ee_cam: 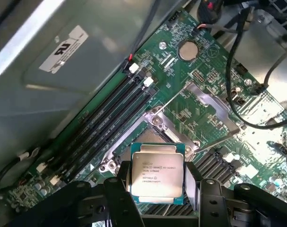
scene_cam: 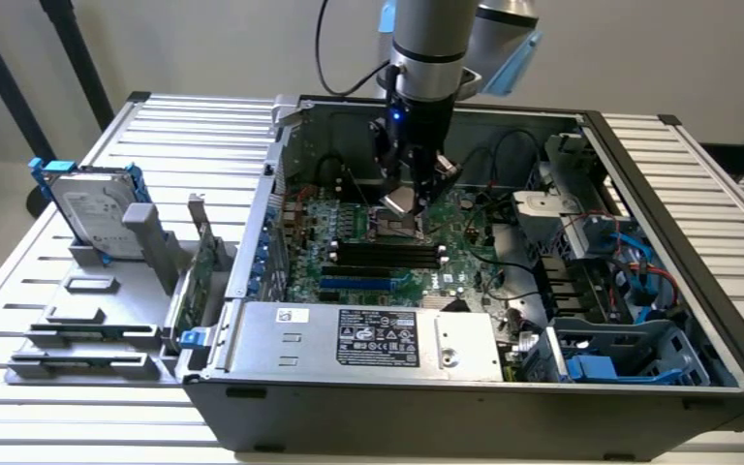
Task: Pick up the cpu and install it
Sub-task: 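Place the cpu into insertion slot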
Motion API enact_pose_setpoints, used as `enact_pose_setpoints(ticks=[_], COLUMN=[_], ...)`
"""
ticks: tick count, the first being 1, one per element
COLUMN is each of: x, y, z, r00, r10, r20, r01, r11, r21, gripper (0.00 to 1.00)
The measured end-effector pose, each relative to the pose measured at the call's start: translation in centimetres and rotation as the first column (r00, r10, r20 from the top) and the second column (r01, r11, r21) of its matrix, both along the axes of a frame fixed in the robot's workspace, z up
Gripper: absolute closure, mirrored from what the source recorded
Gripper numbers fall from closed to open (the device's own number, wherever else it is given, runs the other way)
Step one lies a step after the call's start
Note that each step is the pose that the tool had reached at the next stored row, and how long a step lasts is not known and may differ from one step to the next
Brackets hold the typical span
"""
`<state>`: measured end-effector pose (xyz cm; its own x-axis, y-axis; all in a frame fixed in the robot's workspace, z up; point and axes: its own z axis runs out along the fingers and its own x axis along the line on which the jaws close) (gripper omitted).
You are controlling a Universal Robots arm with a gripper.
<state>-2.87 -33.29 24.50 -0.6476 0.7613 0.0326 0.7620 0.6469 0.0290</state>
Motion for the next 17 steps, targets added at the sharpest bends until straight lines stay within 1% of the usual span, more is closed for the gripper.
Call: enact_pose_setpoints(ticks=[2,5,7,9,11,13,15,17], x=[0.0,0.0,0.0,0.0,0.0,0.0,0.0,0.0], y=[0.00,0.00,0.00,0.00,0.00,0.00,0.00,0.00], z=[-0.21,-0.51,-0.72,-0.92,-1.11,-1.29,-1.43,-1.54], r00=[0.9993,0.9959,0.9919,0.9865,0.9799,0.9720,0.9629,0.9523], r10=[-0.037,-0.091,-0.127,-0.164,-0.199,-0.235,-0.270,-0.305], r20=[0.0000,0.0000,0.0000,0.0000,0.0000,0.0000,0.0000,0.0000], r01=[0.037,0.091,0.127,0.164,0.199,0.235,0.270,0.305], r11=[0.9993,0.9959,0.9919,0.9865,0.9799,0.9720,0.9629,0.9523], r21=[0.0000,0.0000,0.0000,0.0000,0.0000,0.0000,0.0000,0.0000], gripper=[0.45,0.45,0.45,0.45,0.45,0.45,0.45,0.45])
